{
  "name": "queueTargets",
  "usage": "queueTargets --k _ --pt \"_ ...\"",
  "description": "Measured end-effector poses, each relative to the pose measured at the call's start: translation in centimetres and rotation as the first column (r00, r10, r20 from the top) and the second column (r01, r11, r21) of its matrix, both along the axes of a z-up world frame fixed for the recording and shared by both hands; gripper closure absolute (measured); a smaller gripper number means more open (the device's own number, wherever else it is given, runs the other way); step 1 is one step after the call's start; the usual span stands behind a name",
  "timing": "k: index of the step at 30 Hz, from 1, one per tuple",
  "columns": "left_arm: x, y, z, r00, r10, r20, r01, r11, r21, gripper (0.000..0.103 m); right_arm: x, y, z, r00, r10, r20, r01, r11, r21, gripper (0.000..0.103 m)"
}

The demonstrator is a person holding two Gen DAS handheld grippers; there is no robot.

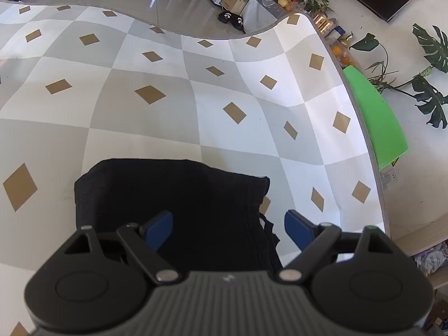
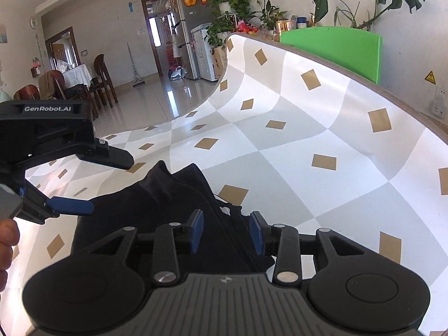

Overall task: Fold clothes
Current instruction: 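Lower the folded end onto the stack and open both tools, then press and square the folded stack with both open tools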

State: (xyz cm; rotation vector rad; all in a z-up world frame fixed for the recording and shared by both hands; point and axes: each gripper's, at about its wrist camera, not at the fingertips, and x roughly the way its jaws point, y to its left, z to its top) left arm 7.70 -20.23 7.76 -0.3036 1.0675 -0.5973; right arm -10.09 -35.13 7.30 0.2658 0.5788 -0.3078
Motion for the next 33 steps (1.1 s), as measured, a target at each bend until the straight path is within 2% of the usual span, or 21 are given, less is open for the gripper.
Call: queueTargets --k 5,11,13,17,20,28,33 --pt "-1.4 1.8 -1.7 1.0 0.025 -0.018 -0.025 1.0 0.005 0.014 1.6 0.5 -0.6 0.997 0.067 -0.046 -0.067 0.998 -0.003 0.065" --pt "-2.0 2.1 -4.1 0.999 0.043 -0.024 -0.04 0.995 0.087 0.011 3.4 0.2 -3.1 0.991 0.046 -0.126 -0.052 0.998 -0.043 0.064" --pt "-2.0 2.2 -5.3 0.998 0.051 -0.045 -0.046 0.993 0.108 0.007 4.0 -0.4 -4.4 0.986 0.041 -0.16 -0.044 0.999 -0.013 0.062" --pt "-2.3 2.7 -7.2 0.996 0.061 -0.066 -0.054 0.993 0.102 0.004 4.0 -0.6 -5.6 0.988 0.031 -0.152 -0.028 0.999 0.025 0.059" --pt "-2.8 2.6 -7.4 0.998 0.047 -0.035 -0.043 0.994 0.101 0.0 4.1 0.0 -5.7 0.986 0.04 -0.163 -0.042 0.999 -0.011 0.058" --pt "-3.7 1.0 -7.3 0.999 0.008 0.032 -0.014 0.979 0.202 0.0 4.0 0.2 -5.9 0.985 0.045 -0.167 -0.046 0.999 -0.006 0.057" --pt "-3.5 1.9 -7.2 0.999 0.023 0.024 -0.027 0.983 0.181 0.0 3.9 0.6 -5.9 0.983 0.066 -0.172 -0.068 0.998 -0.005 0.056"
